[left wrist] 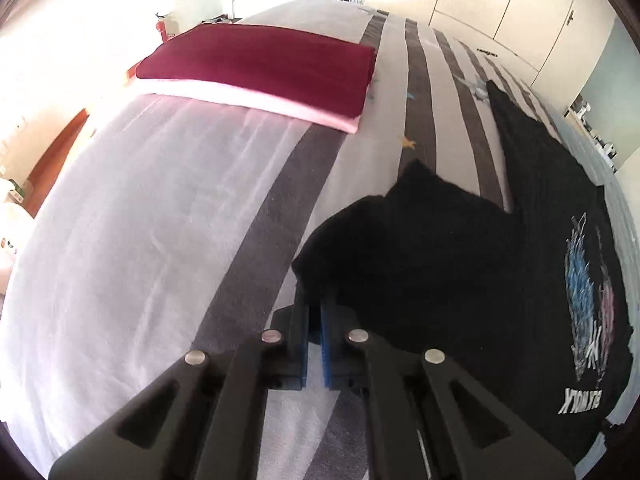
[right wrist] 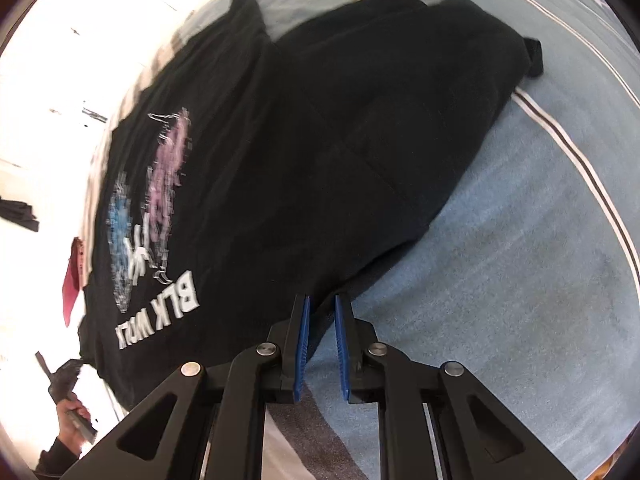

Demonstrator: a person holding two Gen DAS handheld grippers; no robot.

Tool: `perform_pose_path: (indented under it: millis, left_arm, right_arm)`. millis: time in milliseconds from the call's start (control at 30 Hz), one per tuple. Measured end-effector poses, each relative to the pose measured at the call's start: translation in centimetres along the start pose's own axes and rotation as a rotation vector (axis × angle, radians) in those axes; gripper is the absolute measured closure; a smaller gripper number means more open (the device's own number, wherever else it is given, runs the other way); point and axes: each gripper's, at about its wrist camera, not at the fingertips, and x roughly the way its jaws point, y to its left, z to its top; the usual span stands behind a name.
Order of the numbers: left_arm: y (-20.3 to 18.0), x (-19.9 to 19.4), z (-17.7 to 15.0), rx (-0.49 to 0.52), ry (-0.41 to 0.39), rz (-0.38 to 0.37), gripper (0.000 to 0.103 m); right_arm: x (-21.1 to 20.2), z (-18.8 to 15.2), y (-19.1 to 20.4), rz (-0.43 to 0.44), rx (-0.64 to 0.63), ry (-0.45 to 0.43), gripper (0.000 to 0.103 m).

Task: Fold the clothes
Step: 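Release the T-shirt with both grippers and smooth it flat, then move both grippers to the hem of the black T-shirt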

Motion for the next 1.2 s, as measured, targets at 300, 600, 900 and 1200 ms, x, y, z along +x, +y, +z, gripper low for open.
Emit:
perform_pose_path:
  millis: [300, 600, 900, 1200]
  left_arm:
    - [-1.2, 1.6, -2.2, -0.025, 0.127, 0.079, 0.077]
    - [-12.0, -1.7, -5.5, 0.111, 0.074, -0.021, 0.075]
    - [-22.9, -2.6, -9.9, 0.267, 0.107, -0.174, 0.075]
    - [-23.6, -1.4, -10.3, 0.284, 0.139, -0.168, 0.075]
  right_arm:
    - [0.4, -0.3, -0.8, -0.047, -0.005, 0.031, 0.09]
    - [-4.1, 2.5, -5.8, -0.086, 0.097, -0.171, 0.059]
    - [-3.7, 9.8, -12.1, -0.094, 0.218, -0.284, 0.048]
    - [-4.5, 13.8, -13.2, -0.079, 0.202, -0.306, 0.095]
